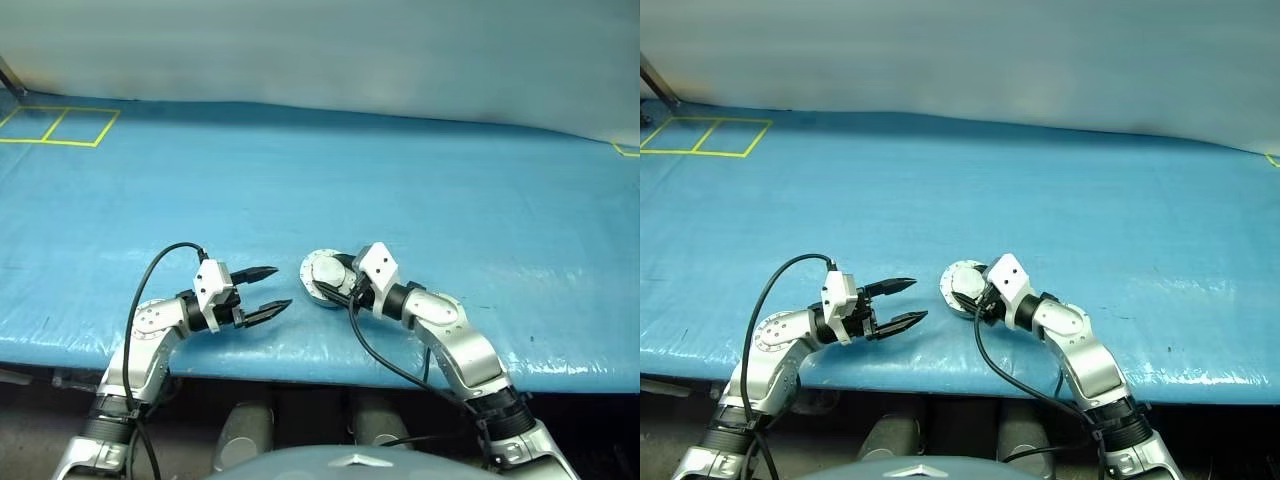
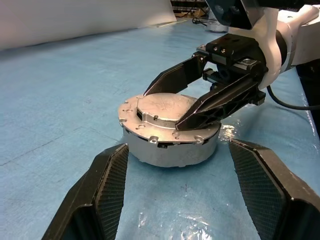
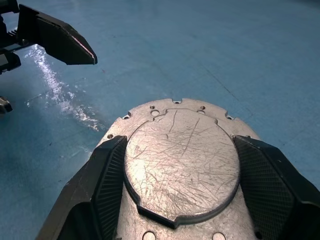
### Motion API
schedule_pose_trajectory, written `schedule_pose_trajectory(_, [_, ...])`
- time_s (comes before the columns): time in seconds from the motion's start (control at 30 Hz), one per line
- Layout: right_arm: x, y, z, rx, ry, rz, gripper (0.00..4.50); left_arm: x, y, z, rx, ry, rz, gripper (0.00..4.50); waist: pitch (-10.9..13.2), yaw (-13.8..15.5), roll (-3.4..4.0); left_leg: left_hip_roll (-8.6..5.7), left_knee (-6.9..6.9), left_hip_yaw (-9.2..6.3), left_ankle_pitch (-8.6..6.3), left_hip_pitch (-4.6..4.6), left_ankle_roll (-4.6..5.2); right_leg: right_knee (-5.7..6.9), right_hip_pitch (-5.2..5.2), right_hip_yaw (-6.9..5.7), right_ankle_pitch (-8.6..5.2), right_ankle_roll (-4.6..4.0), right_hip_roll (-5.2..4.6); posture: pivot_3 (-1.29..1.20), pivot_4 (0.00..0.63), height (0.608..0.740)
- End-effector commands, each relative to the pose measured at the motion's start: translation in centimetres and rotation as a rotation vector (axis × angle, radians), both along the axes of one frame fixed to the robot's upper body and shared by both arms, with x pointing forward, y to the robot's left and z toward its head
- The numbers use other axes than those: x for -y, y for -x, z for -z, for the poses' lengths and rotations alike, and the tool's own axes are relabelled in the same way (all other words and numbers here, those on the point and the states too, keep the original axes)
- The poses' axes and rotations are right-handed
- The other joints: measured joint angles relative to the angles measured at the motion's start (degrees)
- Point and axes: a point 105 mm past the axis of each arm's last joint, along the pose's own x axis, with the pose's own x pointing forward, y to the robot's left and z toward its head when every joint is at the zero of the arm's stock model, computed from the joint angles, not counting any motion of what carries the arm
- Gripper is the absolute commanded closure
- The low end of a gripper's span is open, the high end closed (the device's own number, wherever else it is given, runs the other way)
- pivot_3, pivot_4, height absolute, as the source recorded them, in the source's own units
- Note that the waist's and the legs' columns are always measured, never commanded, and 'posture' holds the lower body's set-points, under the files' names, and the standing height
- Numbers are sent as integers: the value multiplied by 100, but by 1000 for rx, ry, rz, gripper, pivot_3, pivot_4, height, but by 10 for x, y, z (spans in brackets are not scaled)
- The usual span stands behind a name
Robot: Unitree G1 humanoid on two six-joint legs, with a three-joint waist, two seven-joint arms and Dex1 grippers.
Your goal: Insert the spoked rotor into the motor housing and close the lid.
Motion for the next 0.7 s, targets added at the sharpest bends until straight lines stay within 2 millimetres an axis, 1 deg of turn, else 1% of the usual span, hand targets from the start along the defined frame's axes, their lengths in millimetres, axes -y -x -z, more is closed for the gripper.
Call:
schedule_pose_trajectory(0.03, [7,-2,-2,-1,44,12,1469,-3,-1,-8,35,5,-10,1006,0,9,0,0,0,0,0,-2,0,0,-1,0,0,0,0,0,150,740])
schedule_pose_trajectory(0.33, [7,1,-7,-30,47,-26,1469,4,6,0,5,11,8,1006,2,20,0,-1,-4,-1,-1,-10,-1,-6,-7,-4,-1,0,-2,0,150,740])
schedule_pose_trajectory(0.47, [5,2,-12,-41,16,-51,1469,4,6,2,4,11,5,1006,3,20,1,0,-4,-2,-1,-10,-1,-6,-7,-4,-1,0,-2,0,150,740])
schedule_pose_trajectory(0.7, [10,0,3,-61,88,-39,1469,4,6,3,3,15,1,1006,3,20,1,-1,-8,-1,-2,-12,-2,-9,-9,-6,-1,0,-3,0,150,740])
